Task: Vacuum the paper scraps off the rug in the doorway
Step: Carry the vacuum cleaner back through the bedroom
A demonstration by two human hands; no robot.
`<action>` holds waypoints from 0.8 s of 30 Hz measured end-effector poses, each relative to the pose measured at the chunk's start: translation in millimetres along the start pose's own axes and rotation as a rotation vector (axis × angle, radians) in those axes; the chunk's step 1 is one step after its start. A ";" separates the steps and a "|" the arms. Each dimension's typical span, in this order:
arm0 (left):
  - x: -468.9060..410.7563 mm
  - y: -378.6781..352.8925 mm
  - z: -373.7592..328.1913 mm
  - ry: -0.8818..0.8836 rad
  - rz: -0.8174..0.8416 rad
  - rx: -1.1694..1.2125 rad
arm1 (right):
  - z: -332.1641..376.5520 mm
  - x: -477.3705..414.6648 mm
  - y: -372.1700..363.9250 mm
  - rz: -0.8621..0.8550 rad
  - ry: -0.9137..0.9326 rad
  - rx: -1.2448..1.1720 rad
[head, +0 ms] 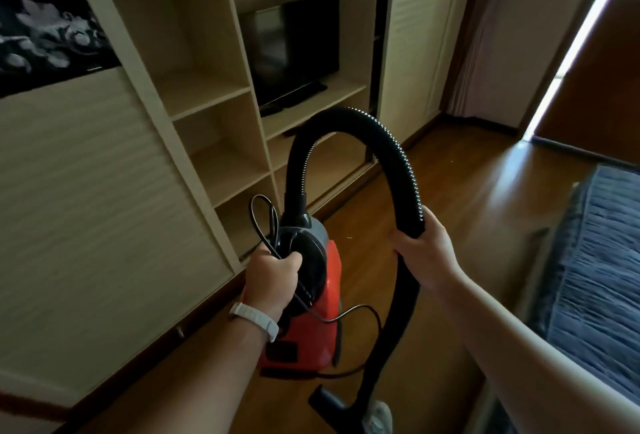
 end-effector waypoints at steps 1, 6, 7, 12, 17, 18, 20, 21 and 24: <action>-13.2 -15.3 -4.0 0.007 0.012 -0.006 | -2.0 -16.9 2.8 0.003 -0.008 -0.002; -85.7 -97.4 -47.6 -0.022 0.066 -0.034 | -6.4 -108.0 42.1 -0.046 -0.045 -0.017; -98.0 -112.3 -56.9 -0.041 0.075 -0.037 | -3.5 -124.2 51.1 -0.063 -0.039 -0.008; -146.1 -180.9 -99.2 -0.109 0.146 -0.006 | 11.6 -182.4 94.5 -0.168 0.007 0.013; -196.8 -249.9 -135.1 -0.183 0.221 0.004 | 10.6 -246.1 144.9 -0.291 0.008 0.069; -207.8 -263.4 -138.7 -0.189 0.241 0.009 | 9.2 -258.7 151.7 -0.308 0.005 0.083; -232.0 -293.9 -143.7 -0.198 0.288 0.025 | 4.4 -285.5 161.8 -0.337 -0.012 0.111; -245.0 -310.8 -145.9 -0.201 0.310 0.037 | 1.0 -299.6 166.3 -0.349 -0.024 0.118; -286.2 -364.0 -152.0 -0.197 0.394 0.047 | -11.6 -345.2 180.8 -0.410 -0.074 0.153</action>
Point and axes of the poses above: each hand's wrist, its own x-axis away from the middle knuckle, its own y-axis out of the back of the hand, z = x × y, the point moved 6 cm from there along -x, towards the middle knuckle, and after that the axes turned 6 degrees about -y, right-handed, at the moved point
